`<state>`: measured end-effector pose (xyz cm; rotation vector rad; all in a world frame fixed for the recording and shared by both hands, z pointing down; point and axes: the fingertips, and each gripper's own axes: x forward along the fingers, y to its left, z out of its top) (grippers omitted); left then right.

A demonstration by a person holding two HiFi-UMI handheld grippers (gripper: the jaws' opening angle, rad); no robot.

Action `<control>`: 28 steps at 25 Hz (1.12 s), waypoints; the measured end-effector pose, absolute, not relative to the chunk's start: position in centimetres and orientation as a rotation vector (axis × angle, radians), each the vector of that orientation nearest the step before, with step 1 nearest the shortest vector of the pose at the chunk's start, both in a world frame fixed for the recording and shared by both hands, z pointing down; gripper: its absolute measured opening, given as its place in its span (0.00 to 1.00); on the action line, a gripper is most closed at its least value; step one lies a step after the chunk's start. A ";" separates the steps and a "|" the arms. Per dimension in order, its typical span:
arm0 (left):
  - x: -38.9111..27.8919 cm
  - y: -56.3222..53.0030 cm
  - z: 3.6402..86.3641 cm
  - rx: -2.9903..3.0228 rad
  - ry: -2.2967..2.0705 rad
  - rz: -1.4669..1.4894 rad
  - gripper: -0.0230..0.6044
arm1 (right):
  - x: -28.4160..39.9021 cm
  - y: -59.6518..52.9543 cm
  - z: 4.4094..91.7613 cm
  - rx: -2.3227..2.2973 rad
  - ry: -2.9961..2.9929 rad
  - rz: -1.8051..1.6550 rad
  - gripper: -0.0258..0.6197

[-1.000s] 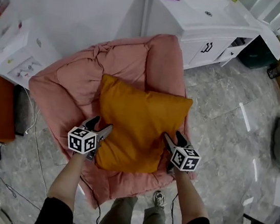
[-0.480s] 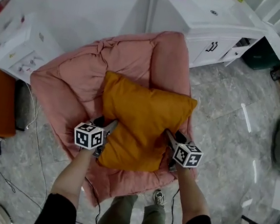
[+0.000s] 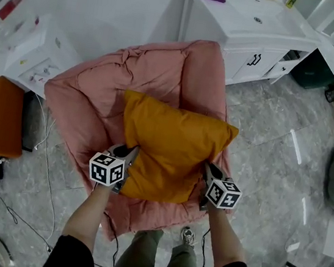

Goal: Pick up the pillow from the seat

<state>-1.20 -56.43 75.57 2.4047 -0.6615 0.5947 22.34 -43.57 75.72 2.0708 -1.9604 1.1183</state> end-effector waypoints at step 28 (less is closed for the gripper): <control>-5.3 -39.4 57.9 2.566 -0.991 0.268 0.13 | 19.6 -29.3 57.6 2.021 -2.348 0.775 0.05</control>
